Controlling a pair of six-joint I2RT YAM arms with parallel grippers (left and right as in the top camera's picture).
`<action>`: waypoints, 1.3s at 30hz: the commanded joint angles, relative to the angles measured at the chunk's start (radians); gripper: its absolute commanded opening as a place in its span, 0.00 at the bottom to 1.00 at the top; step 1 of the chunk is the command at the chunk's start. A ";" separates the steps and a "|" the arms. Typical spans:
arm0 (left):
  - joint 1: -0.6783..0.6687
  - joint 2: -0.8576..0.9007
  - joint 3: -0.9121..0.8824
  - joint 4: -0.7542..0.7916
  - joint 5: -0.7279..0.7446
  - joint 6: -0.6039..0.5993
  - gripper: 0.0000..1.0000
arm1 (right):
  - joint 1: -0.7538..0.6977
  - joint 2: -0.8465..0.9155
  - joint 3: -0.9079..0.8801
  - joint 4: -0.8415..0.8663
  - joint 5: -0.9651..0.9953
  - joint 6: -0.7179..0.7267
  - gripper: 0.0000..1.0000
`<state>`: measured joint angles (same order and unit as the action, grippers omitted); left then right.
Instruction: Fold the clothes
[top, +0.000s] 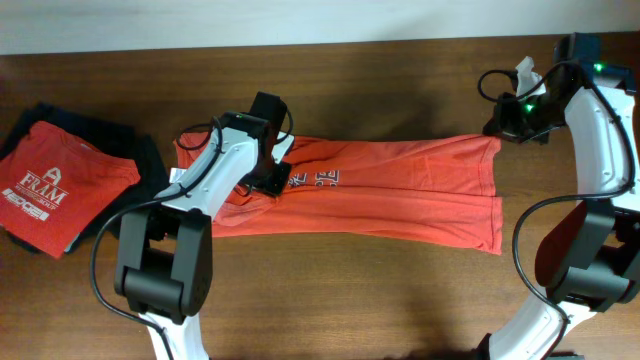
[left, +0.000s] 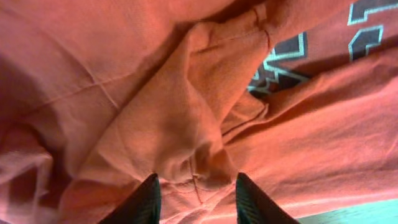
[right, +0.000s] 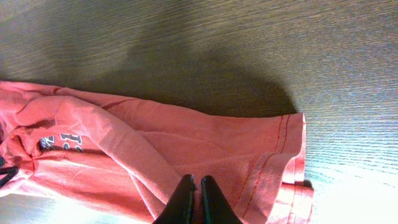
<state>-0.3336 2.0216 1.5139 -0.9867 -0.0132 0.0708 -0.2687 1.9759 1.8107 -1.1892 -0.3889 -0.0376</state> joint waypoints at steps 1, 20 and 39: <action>-0.004 0.041 -0.009 -0.016 0.020 0.013 0.40 | 0.001 -0.006 0.001 -0.001 0.009 -0.011 0.06; -0.065 0.031 0.061 -0.132 0.272 -0.055 0.04 | 0.000 -0.006 0.001 0.000 0.009 -0.011 0.06; 0.068 -0.093 0.124 -0.284 -0.085 -0.216 0.33 | 0.000 -0.006 0.001 0.000 0.009 -0.011 0.06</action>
<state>-0.3233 1.9705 1.6207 -1.2854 -0.0288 -0.1081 -0.2687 1.9759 1.8107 -1.1892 -0.3893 -0.0380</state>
